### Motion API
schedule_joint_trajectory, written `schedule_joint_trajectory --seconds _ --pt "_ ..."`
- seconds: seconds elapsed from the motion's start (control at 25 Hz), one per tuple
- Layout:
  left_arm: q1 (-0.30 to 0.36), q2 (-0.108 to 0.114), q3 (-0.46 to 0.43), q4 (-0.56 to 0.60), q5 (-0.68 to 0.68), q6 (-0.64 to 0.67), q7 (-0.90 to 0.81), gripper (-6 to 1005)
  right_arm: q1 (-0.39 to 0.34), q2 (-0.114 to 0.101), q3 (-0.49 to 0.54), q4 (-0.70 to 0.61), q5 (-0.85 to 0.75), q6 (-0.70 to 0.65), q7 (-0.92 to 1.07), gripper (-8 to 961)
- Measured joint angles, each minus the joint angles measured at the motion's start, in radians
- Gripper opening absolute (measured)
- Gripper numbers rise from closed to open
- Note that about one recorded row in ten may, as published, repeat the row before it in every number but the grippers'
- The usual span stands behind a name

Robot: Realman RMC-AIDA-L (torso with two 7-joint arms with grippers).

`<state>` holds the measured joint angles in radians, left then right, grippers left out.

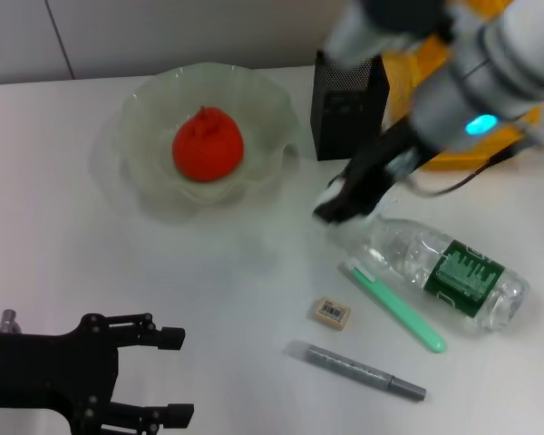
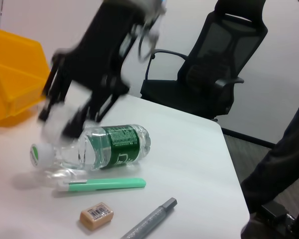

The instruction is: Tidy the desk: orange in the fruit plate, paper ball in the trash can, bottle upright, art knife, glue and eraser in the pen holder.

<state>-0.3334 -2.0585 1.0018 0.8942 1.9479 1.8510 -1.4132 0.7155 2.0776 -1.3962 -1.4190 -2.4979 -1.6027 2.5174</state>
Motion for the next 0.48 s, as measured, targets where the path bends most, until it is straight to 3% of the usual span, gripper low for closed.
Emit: schedule_joint_trajectory --seconds 0.04,0.08,0.12,0.16,0.24,0.48 --pt "-0.001 0.000 0.000 0.000 0.000 -0.001 0.002 830 -0.011 -0.003 0.096 -0.080 -0.007 -0.083 0.005 395" --pt "-0.002 0.000 0.000 0.000 -0.001 -0.002 0.005 829 -0.011 -0.003 0.096 -0.080 -0.007 -0.083 0.005 395" --pt "-0.003 0.000 0.000 0.000 -0.003 -0.004 0.009 829 -0.014 -0.011 0.192 -0.136 -0.008 -0.144 0.004 395" --pt "-0.003 0.000 0.000 0.000 -0.003 -0.004 0.009 829 -0.014 -0.011 0.192 -0.136 -0.008 -0.144 0.004 395" --pt "-0.004 0.000 0.000 0.000 -0.006 -0.004 0.010 828 -0.024 -0.028 0.313 -0.182 -0.013 -0.193 -0.019 395" --pt "-0.011 0.000 -0.003 -0.005 -0.006 -0.006 0.010 827 -0.050 -0.037 0.465 -0.188 -0.016 -0.170 -0.134 396"
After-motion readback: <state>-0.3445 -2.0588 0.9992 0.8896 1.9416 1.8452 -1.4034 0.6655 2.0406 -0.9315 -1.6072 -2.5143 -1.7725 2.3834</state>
